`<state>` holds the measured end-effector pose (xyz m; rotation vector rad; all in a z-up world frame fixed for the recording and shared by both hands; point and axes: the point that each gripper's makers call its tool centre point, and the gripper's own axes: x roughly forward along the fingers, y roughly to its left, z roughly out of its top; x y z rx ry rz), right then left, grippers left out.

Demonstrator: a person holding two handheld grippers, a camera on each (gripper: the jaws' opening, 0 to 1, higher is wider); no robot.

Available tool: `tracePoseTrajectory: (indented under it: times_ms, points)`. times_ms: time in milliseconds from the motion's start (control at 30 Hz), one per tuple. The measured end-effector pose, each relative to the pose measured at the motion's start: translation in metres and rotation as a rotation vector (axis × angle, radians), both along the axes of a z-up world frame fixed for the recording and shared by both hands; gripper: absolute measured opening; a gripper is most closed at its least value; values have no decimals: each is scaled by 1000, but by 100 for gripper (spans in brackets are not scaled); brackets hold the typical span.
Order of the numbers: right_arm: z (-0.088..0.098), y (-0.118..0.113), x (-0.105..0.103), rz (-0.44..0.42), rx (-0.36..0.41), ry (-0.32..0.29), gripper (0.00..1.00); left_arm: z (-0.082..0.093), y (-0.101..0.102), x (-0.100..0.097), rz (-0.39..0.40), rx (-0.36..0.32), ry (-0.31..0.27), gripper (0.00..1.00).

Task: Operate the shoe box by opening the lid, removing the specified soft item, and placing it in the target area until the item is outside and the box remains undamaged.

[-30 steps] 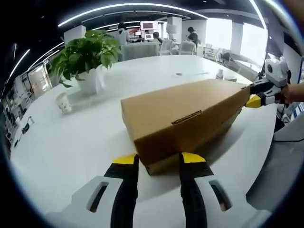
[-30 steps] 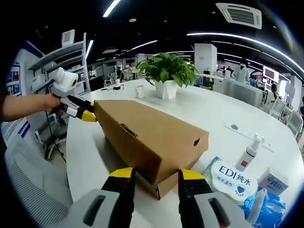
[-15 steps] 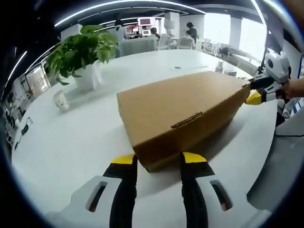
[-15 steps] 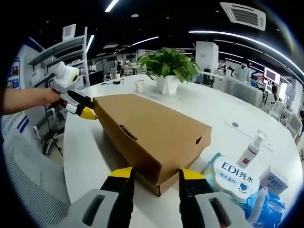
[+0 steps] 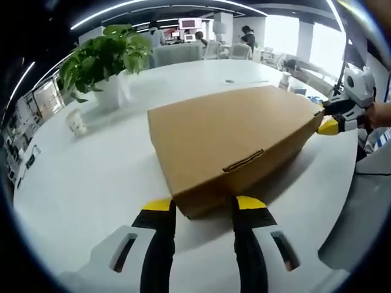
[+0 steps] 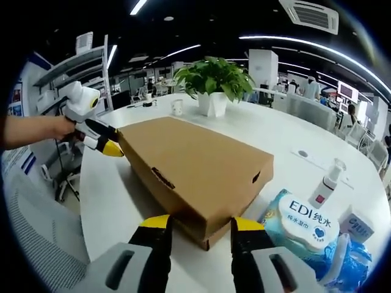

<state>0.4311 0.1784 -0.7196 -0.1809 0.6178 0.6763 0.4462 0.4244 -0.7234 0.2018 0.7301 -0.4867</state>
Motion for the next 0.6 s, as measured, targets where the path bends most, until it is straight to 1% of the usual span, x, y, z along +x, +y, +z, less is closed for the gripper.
tracePoseTrajectory:
  times_ms: [300, 433, 500, 600]
  points:
    - [-5, 0, 1, -4, -6, 1, 35, -5, 1, 1, 4, 0, 5, 36]
    - [-4, 0, 1, -2, -3, 4, 35, -5, 2, 2, 6, -7, 8, 36]
    - [-3, -1, 0, -2, -2, 2, 35, -6, 3, 1, 14, -11, 19, 37]
    - [1, -2, 0, -7, 8, -7, 35, -5, 5, 0, 17, -7, 14, 37]
